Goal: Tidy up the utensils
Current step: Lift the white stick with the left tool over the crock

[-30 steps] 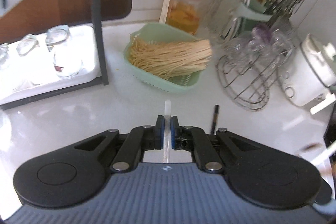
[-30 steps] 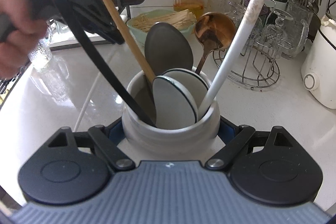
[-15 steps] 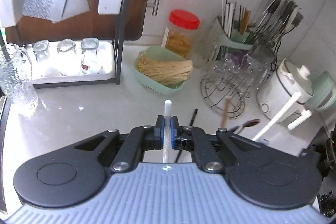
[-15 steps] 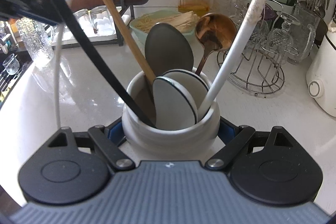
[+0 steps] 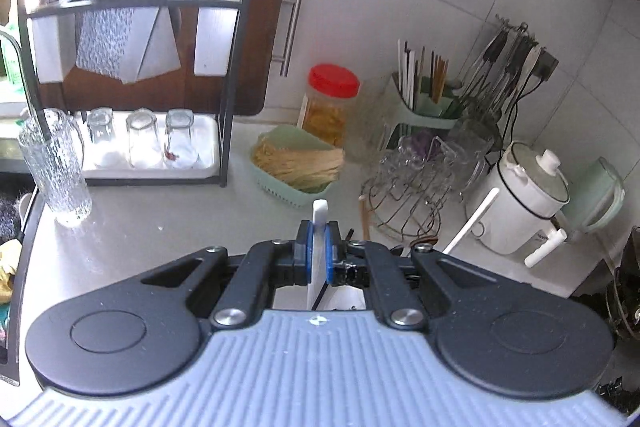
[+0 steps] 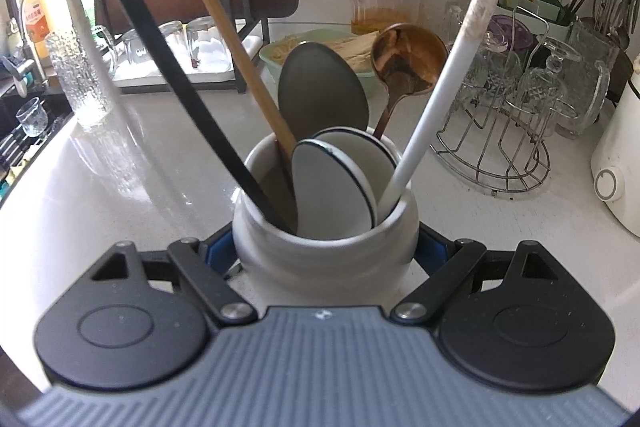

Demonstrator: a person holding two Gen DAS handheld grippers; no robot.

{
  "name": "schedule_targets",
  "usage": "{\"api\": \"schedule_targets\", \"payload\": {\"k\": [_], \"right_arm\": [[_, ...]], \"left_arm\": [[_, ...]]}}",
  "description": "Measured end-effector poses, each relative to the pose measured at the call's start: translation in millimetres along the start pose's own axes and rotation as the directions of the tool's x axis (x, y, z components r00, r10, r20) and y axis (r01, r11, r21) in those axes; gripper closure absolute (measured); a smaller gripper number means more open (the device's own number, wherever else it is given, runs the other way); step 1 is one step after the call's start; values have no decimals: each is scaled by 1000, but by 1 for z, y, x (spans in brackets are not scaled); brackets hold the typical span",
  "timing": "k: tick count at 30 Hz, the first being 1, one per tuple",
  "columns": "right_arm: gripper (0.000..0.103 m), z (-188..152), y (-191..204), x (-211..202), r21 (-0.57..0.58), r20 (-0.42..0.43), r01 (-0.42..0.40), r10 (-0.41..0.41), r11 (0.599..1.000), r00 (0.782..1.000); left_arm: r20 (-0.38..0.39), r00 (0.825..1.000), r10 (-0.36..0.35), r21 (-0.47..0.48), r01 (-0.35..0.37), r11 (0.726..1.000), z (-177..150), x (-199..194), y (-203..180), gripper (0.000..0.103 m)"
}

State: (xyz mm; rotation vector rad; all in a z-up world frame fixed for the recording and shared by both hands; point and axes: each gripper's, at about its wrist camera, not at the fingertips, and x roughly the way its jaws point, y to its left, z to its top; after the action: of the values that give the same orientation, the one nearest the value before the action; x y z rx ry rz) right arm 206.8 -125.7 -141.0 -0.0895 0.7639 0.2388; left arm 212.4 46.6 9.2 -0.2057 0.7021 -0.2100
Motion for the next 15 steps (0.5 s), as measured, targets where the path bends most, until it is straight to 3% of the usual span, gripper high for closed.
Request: {"api": "schedule_targets", "payload": {"k": [15], "right_arm": [[12,-3,-1,-2,-8,23,-8,9,1000,1000]], "left_arm": [[107,993,-42,89,33,996,51,-61,-31,96]]}}
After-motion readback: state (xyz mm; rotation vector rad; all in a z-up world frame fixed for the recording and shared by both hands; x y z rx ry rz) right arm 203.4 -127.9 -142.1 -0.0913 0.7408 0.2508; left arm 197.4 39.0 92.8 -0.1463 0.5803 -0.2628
